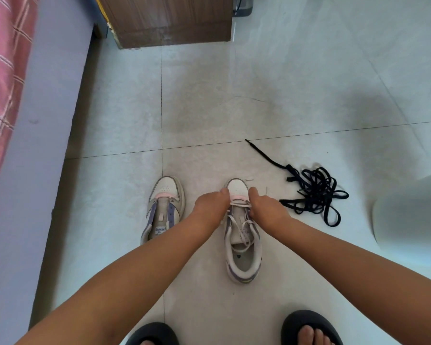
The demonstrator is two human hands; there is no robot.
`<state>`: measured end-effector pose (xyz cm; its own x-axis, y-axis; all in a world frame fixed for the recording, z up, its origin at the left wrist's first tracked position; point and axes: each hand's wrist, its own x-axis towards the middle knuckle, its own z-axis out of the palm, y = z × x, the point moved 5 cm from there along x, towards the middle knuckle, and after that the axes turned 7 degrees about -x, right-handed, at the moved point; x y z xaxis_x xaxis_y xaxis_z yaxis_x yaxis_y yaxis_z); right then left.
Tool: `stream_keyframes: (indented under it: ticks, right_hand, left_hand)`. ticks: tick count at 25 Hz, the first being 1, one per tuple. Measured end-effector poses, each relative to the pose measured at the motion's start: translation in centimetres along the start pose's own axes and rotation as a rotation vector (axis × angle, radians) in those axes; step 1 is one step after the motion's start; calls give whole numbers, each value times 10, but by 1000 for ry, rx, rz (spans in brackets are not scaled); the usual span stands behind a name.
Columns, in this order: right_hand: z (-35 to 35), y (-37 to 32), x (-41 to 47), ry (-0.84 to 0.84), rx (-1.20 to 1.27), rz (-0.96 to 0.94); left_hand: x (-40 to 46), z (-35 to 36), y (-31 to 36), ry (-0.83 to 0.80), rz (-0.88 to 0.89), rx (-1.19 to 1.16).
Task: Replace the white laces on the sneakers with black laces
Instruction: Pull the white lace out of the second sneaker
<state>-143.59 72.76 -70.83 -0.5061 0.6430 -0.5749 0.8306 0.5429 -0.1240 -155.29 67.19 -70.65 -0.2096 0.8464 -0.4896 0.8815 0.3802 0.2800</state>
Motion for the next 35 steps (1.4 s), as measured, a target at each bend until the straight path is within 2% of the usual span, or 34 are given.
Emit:
stream_keyframes:
  ticks: [3,5,7,8,10,13,14,15,16,19,20,21,22,24,26,29,32,34,35]
  right_hand:
    - [1,18,5,-79,146,154]
    - [3,30,6,-146,258,215]
    - [4,35,6,-174,293,233]
    - [4,37,7,-168,307,237]
    - [4,41,10,-148,349,227]
    - [7,43,13,-138,368,214]
    - [8,44,14,-129,362,212]
    - [9,44,15,-121,357,210]
    - [11,45,15,-114,350,209]
    - [12,48,17,-96,323,201]
    - [12,48,18,-93,315,199]
    - [11,49,18,-94,313,198]
    - [11,49,18,-93,313,195]
    - [10,50,19,-95,322,186]
    - [7,51,17,-95,329,176]
    - [3,51,13,-48,331,170]
    - [2,47,13,10,500,160]
    - [9,38,13,-36,810,189]
    - [12,33,12,-82,965,223]
  left_hand:
    - [7,-2,-41,-11,-326,-242]
    - [7,-12,-54,-19,-365,-220]
    - [12,-32,-73,37,-383,-138]
    - [15,-44,-86,83,-400,-187]
    - [19,-63,-107,200,-476,-571]
    - [16,-62,-116,358,-652,-1518]
    - [13,-61,-113,360,-691,-1671]
    - [11,-62,-113,352,-679,-1644]
    - [10,-66,-114,358,-612,-1412]
    - [17,-82,-116,395,-263,-378]
    - [18,-84,-114,422,-159,-92]
    - [19,-83,-110,375,-84,197]
    - [19,-83,-110,361,-67,414]
    - [20,-86,-109,269,13,528]
    - [10,-80,-115,79,-98,578]
    - [12,-73,-114,81,-128,531]
    - [2,-50,-62,-22,-9,143]
    - [-12,-19,-12,-163,52,-139]
    - [-20,-2,6,-238,39,-193]
